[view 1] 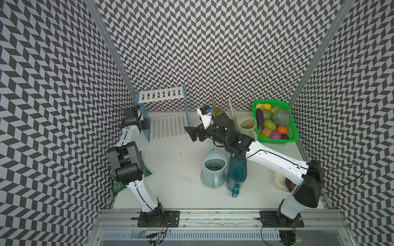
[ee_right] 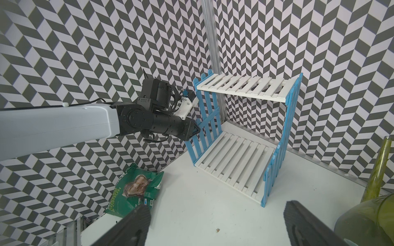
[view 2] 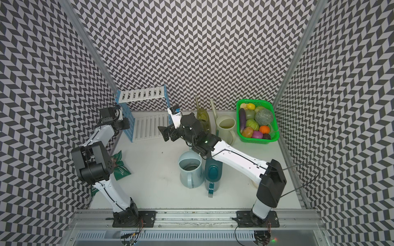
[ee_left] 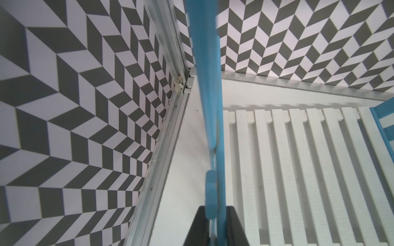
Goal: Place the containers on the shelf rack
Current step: Move the shelf to the center of the board.
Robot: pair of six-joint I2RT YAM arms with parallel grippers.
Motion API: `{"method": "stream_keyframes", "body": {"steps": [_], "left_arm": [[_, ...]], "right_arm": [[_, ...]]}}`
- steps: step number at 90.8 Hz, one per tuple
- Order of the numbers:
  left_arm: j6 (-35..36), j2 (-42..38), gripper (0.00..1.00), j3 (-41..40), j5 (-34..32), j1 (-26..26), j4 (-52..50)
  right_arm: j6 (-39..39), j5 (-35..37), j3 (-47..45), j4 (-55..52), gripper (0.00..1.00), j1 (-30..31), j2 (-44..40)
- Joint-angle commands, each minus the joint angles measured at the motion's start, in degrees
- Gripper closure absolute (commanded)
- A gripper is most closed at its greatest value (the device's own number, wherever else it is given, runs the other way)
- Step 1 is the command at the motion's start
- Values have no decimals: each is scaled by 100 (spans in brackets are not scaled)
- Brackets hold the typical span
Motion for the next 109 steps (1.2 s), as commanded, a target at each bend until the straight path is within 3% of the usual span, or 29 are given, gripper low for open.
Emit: {"method": "stream_keyframes", "body": {"steps": [1,19,62,109], "left_arm": [[22,-214,100,-272,580,-66,-352],[110,-340,100,-402,649,-233,-510],[-42,-447,100,-672,605,-839,-507],[-538,-189,99,-618,360,-1291,-228]], "right_arm": [[20,115,23,328,0,49,105],[118,584,8,328,0,50,167],[594,1651,1424,-776,0,-54,1473],[746,1688,677,-374,0,-62,769]]}}
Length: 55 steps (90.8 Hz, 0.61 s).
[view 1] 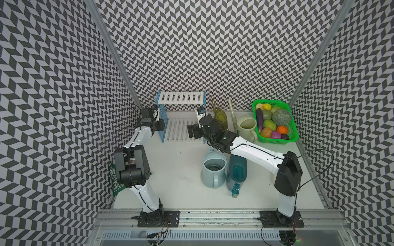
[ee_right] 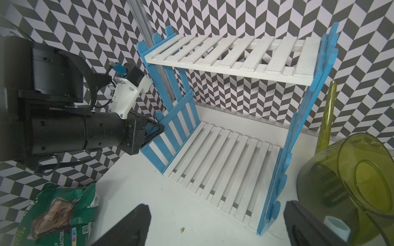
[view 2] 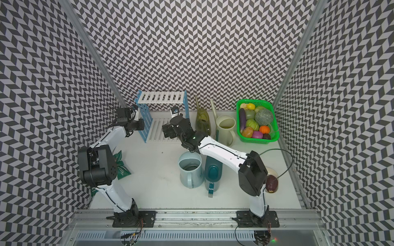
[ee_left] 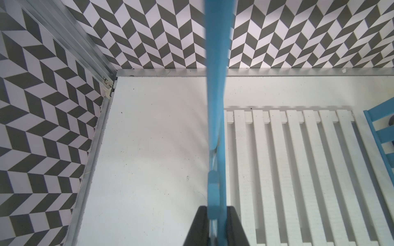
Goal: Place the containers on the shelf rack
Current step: Move the shelf to the center of the board.
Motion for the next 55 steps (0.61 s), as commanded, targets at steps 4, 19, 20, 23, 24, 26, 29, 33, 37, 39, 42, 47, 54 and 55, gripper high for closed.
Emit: {"method": "stream_keyframes", "body": {"steps": [4,19,20,23,24,26,29,33,37,39,42,47,54,55], "left_arm": [[-423,227,98,-98,221,-223,-224],[-508,344,98,-61,122,-298,-106],[-509,357,98,-58,120,-302,-102],[-512,378,98,-49,110,-305,-87],[-511,386,98,-48,110,-306,-79],[-515,404,98,-40,107,-304,-63],[-504,430,98,-13,105,-307,-66],[-484,465,97,11,109,-304,-86],[-465,467,95,35,123,-299,-100],[-442,466,89,35,132,-298,-107],[-414,416,80,10,147,-298,-87],[-365,283,70,-83,178,-284,29],[-293,82,55,-238,214,-271,225],[-278,49,54,-243,232,-267,230]], "right_arm": [[99,124,-260,493,0,-3,-539],[75,157,-462,599,0,-9,-778],[78,154,-475,605,0,-10,-791],[80,152,-505,607,0,-8,-831],[81,152,-510,613,0,-5,-840],[81,147,-531,616,0,-3,-873],[76,139,-568,630,0,-2,-920],[74,135,-618,644,0,-5,-969],[72,136,-664,648,0,-7,-1029],[66,137,-679,640,0,-8,-1068],[60,130,-720,637,0,-5,-1127],[25,94,-789,651,0,0,-1248],[-35,65,-929,691,0,6,-1425],[-38,69,-963,695,0,2,-1453]]}}
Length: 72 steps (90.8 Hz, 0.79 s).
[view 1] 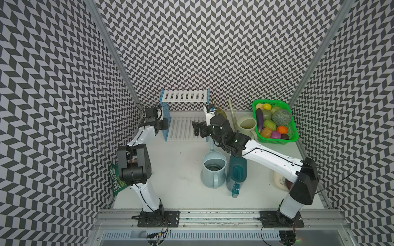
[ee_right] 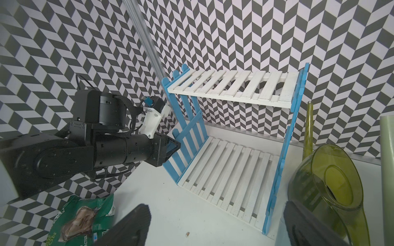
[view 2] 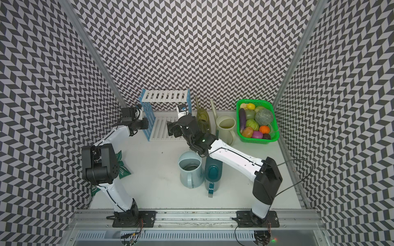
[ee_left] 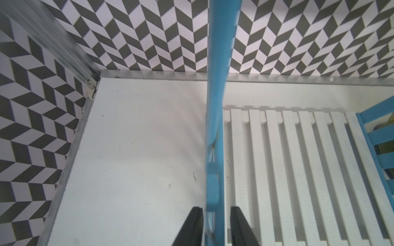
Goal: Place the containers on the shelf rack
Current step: Move the shelf to the center of the board, then move the container to the center of the board.
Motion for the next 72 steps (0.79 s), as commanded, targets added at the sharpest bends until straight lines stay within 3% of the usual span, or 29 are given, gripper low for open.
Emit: {"method": "stream_keyframes", "body": {"steps": [1,37,52,72], "left_arm": [[28,-118,52,-213,243,-27,32],[482,-1044,10,33,386,56,-732],[680,-1772,1,-43,351,90,-1113],[1071,-2393,0,335,799,-251,-2552]], "right_arm": [[-55,21,-183,338,0,4,-427],[-135,857,-1450,-27,0,-53,-1948],[-2,977,-1999,-401,0,-225,-2638],[117,710,-2153,-968,0,-460,-3000]]}}
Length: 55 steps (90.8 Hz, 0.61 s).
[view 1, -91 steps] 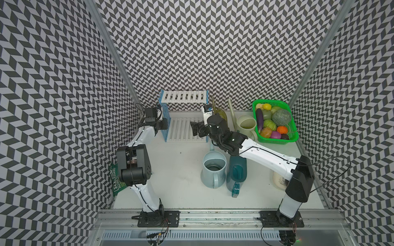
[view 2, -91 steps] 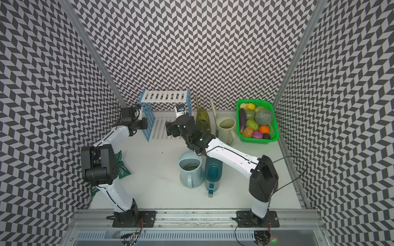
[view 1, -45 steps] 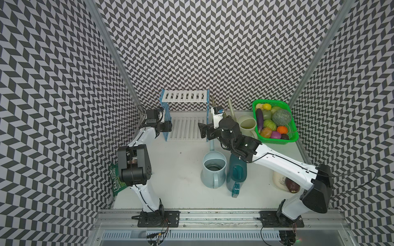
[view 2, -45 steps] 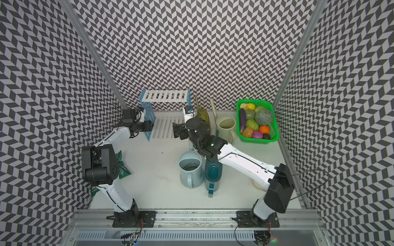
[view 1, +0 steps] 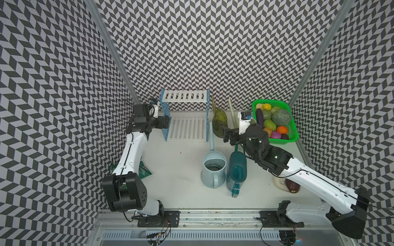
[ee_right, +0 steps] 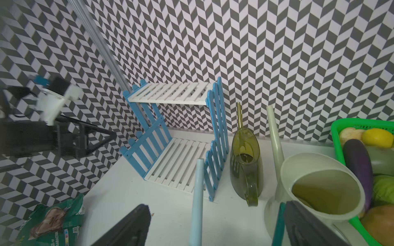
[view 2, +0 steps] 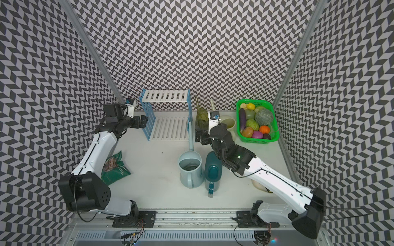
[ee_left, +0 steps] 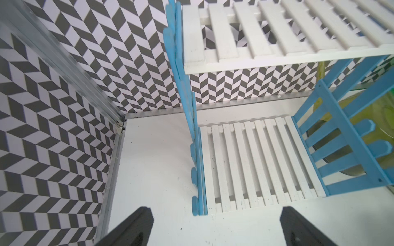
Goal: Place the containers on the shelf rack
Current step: Move the container to the center of the board.
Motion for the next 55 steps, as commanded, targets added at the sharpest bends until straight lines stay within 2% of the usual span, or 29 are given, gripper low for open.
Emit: {"method": "stream_keyframes", "body": {"steps": [1,16,33,41,55], "left_arm": [[357,-188,0,341,354,-305,-1194],[317,-345,1,443,413,-1138,-2339],[415,-438,11,558,700,-2122,-2912],[664,-350,15,751,862,-2511,-3184],[1314,-195,15,930,1150,-2914,-3717]], "right_arm": [[102,-69,-74,-276,0,-88,-173],[156,-232,-252,-370,0,-236,-295],[257,-324,-413,-299,0,-301,-338],[277,-345,-420,-318,0,-301,-337],[280,-301,-463,-372,0,-309,-398]]}}
